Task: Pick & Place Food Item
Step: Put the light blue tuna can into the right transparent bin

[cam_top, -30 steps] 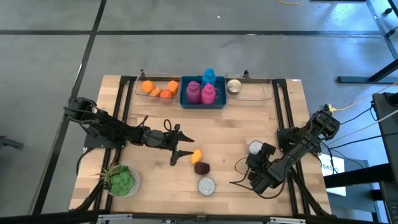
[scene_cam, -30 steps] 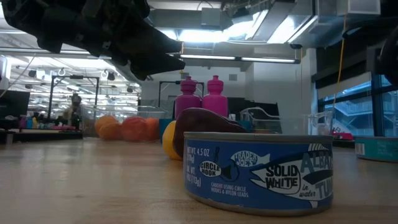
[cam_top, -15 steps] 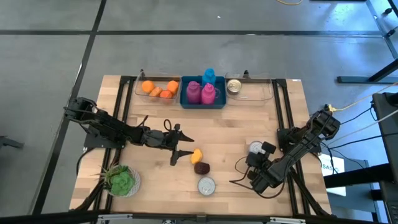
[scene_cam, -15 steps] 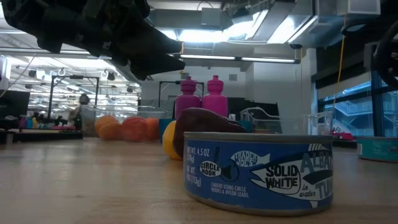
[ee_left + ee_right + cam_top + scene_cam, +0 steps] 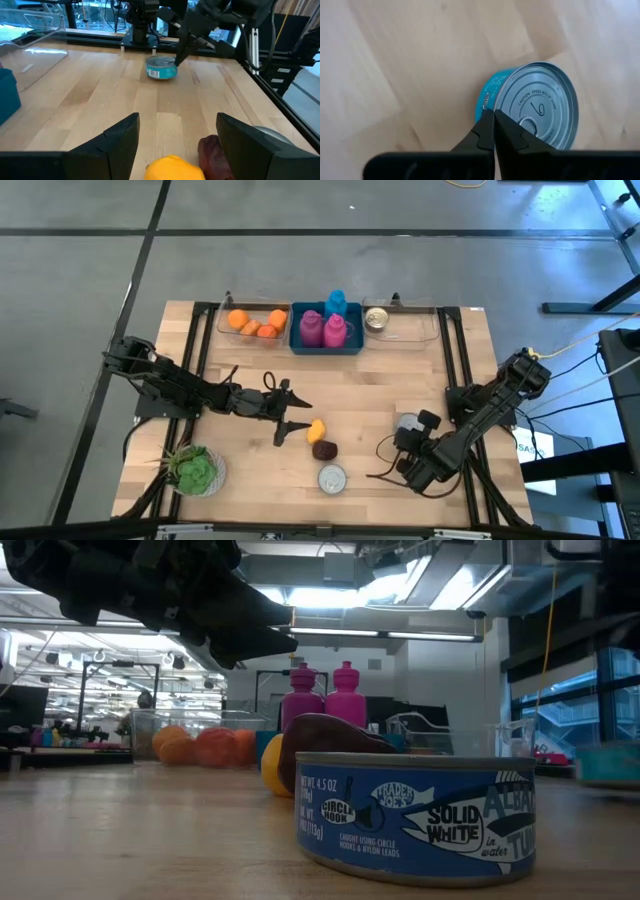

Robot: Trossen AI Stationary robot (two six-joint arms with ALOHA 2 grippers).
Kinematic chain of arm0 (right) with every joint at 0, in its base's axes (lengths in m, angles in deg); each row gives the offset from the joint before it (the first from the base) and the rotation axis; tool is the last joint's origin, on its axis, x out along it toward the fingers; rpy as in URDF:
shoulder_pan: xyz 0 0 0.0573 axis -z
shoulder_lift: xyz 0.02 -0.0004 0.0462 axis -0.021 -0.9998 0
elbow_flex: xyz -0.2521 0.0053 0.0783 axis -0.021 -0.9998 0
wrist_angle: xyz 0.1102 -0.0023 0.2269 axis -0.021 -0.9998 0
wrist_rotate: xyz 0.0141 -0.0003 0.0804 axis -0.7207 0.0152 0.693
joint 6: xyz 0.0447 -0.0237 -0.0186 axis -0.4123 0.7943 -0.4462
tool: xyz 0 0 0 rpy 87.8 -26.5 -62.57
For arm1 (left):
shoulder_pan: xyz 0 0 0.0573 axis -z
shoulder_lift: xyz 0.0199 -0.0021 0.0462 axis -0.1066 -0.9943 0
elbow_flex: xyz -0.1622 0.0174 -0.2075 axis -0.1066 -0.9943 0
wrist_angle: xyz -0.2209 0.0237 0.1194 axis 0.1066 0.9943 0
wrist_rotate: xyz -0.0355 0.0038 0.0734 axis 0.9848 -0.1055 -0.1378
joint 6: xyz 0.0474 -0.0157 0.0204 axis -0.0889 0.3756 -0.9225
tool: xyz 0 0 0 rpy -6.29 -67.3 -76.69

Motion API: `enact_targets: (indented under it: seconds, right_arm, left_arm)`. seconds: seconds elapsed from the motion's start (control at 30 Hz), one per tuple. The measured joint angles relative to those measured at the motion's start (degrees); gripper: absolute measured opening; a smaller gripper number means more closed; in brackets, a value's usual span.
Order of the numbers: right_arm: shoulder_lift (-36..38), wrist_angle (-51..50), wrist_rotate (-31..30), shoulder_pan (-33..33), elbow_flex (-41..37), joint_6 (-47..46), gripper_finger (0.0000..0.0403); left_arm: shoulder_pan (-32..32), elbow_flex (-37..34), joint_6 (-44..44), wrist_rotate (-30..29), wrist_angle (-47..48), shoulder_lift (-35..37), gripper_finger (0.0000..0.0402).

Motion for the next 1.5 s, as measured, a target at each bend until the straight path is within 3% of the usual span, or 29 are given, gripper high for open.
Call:
enact_targets:
  seconds: [0.33,0.5,0.83,1.5]
  right_arm:
    - [0.9,-3.8,-2.6,0.6,3.9,3.0,0.0000]
    - [0.9,-10.6,-2.8,1.6,7.6,4.5,0.0000]
    - [1.0,-25.0,-13.5,4.8,18.2,10.2,0.0000]
    - [14.1,-21.9,-16.8,26.0,19.7,40.2,0.0000]
  left_arm:
    - [0.0,0.0,0.4,0.0,0.0,0.0,0.0255]
    - [0.0,0.0,0.9,0.0,-0.2,0.0,0.0255]
    - [0.0,0.0,3.4,0.7,-0.5,0.0,0.0255]
    - [0.0,0.0,4.5,3.5,-0.5,0.0,0.0255]
